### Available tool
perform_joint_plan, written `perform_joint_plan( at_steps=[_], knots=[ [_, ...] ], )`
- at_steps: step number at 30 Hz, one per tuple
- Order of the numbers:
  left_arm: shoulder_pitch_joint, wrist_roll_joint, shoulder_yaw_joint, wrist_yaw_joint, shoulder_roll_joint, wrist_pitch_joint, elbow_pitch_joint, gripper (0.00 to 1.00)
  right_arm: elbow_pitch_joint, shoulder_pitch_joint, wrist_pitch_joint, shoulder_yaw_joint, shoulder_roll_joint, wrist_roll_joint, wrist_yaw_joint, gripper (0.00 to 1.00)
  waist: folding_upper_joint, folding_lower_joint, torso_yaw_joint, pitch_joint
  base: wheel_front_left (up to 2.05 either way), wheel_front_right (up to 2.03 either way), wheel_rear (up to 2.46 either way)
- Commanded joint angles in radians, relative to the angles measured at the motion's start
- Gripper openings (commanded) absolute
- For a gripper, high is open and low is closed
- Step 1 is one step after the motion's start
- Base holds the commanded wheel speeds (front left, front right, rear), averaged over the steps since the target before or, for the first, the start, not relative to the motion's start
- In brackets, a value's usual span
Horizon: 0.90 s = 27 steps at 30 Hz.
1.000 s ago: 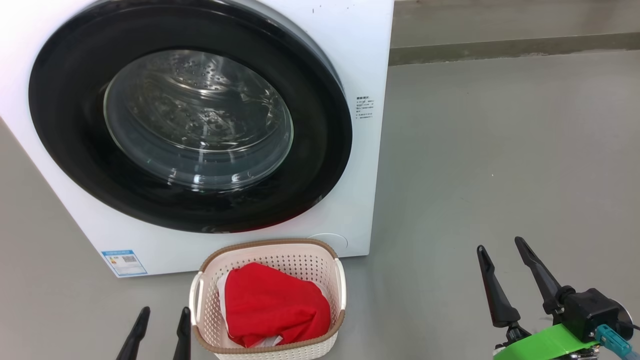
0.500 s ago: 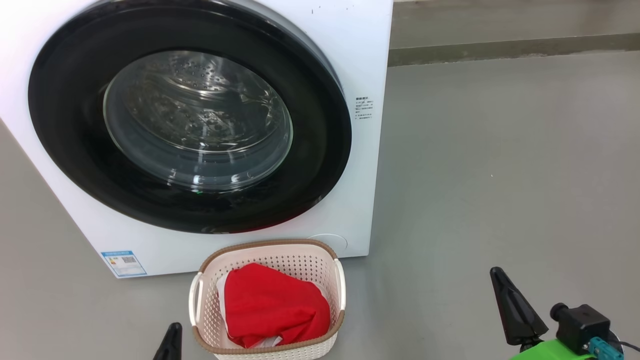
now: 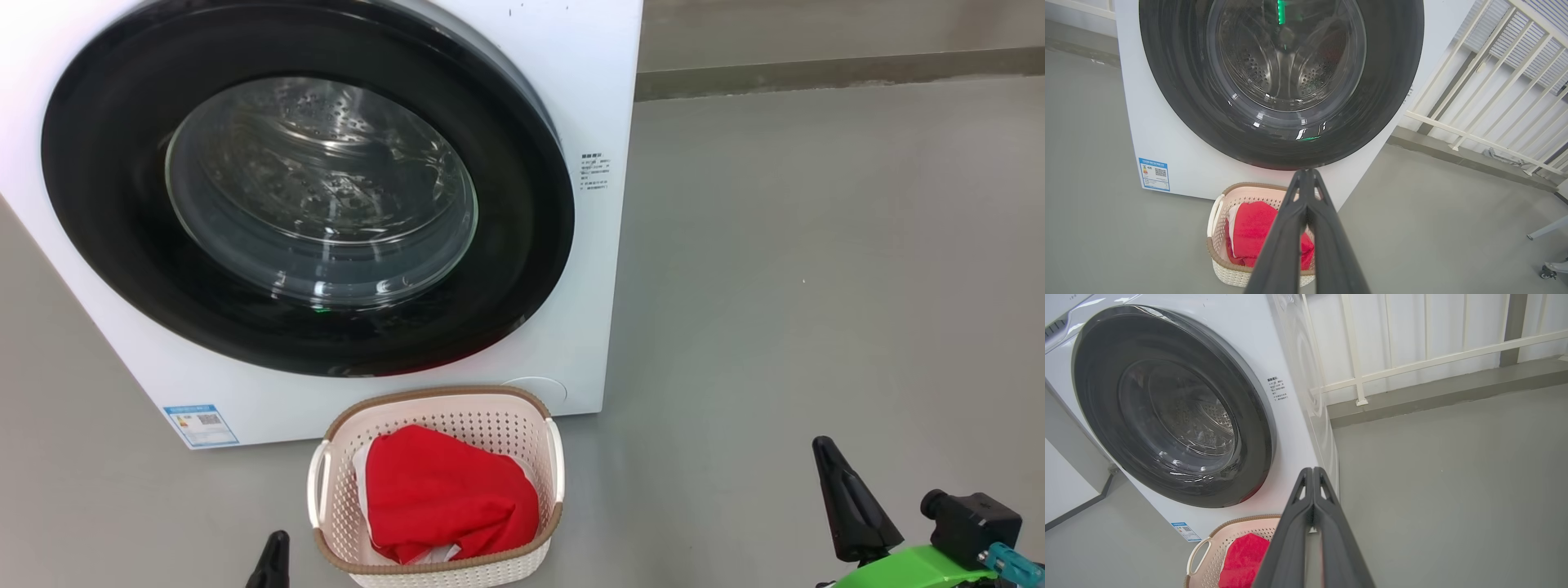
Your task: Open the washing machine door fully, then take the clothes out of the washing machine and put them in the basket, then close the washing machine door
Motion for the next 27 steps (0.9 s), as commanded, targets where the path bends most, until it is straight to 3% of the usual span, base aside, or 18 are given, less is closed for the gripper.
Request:
perform_joint_plan(
  at_steps=[1,27],
  knots=[
    [-0.040,-0.020,0.015,-0.002,0.008,0.002,-0.021,0.00,-0.022,-0.048,0.004,-0.009,-0.003,0.027,0.000,0.00,0.0000,-0.0002,0.000,0.000,0.00,0.00,0.00],
    [-0.094,-0.308,0.036,-0.003,0.007,0.076,0.005,0.00,-0.007,-0.082,0.080,-0.035,-0.002,0.314,0.000,0.00,0.0000,-0.0002,0.001,0.016,0.00,0.00,0.00]
  ],
)
